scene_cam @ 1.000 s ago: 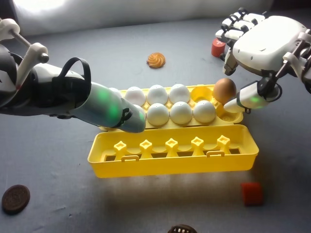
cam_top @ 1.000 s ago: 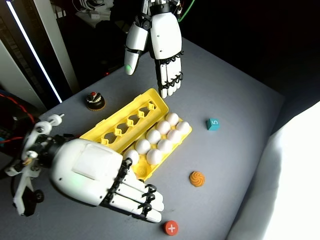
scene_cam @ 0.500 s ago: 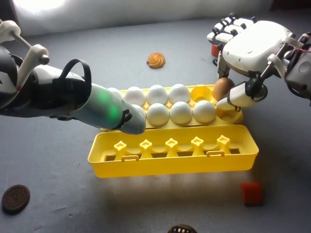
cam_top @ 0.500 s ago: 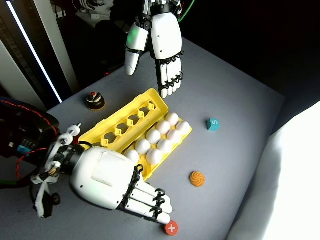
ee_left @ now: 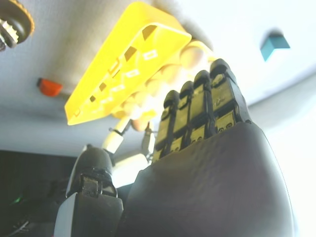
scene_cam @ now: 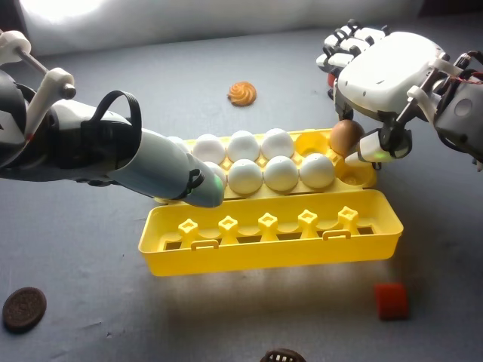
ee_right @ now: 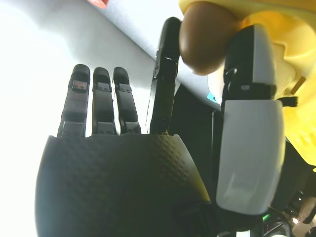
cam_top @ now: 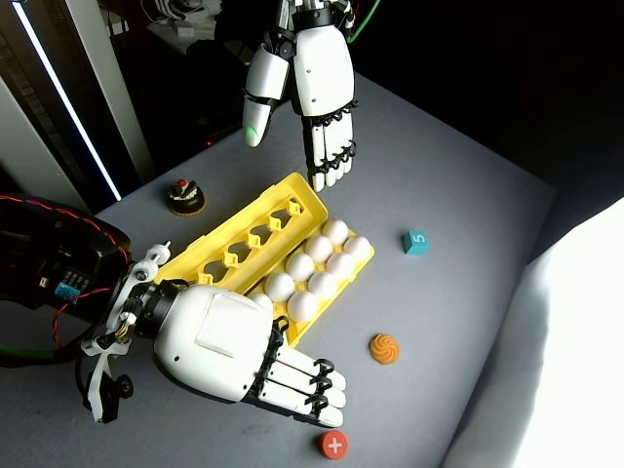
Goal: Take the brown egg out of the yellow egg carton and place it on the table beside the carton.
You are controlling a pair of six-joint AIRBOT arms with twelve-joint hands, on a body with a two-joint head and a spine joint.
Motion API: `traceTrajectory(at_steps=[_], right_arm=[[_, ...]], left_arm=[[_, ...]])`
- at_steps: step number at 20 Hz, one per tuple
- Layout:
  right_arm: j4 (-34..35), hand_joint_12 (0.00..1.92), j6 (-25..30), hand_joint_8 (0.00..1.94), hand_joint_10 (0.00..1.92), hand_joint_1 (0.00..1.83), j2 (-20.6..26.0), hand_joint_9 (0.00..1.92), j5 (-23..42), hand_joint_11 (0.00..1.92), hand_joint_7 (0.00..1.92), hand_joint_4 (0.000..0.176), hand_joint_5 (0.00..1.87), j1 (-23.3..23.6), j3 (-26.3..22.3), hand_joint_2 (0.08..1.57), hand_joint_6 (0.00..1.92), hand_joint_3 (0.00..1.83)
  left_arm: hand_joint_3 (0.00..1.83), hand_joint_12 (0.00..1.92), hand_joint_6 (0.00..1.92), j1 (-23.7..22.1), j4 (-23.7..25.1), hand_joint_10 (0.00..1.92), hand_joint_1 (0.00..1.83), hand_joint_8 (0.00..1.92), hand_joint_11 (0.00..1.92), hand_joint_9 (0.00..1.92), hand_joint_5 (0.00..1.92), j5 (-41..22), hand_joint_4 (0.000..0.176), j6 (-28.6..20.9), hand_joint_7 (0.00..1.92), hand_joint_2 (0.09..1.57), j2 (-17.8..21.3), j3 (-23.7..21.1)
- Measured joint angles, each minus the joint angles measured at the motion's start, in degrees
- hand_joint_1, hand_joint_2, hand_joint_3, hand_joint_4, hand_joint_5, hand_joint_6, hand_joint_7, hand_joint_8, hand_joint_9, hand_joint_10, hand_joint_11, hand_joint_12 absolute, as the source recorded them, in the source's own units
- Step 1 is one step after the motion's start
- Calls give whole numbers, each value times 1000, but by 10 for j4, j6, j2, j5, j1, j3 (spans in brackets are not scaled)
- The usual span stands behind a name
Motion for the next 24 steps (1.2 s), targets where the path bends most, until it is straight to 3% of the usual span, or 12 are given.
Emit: traceTrajectory(at_steps=[8, 13, 24], right_arm=[[1, 0, -1, 2, 0, 1146, 2, 0, 12, 0, 216, 0, 1197, 19, 0, 1029, 623, 1], [1, 0, -20, 2, 0, 1171, 24, 0, 17, 0, 252, 0, 1248, 27, -20, 1011, 534, 0], [0, 0, -33, 10, 0, 1172, 73, 0, 42, 0, 293, 0, 1225, -26, -19, 1016, 574, 1]], left_arm=[[0, 3, 7, 0, 0, 2, 0, 8, 7, 6, 78, 0, 0, 0, 44, 1204, 0, 0], [0, 2, 5, 0, 0, 0, 0, 2, 5, 0, 82, -1, 0, 0, 35, 1197, 0, 0], [3, 1, 3, 0, -1, 0, 0, 0, 1, 0, 82, -1, 0, 0, 33, 1208, 0, 0]])
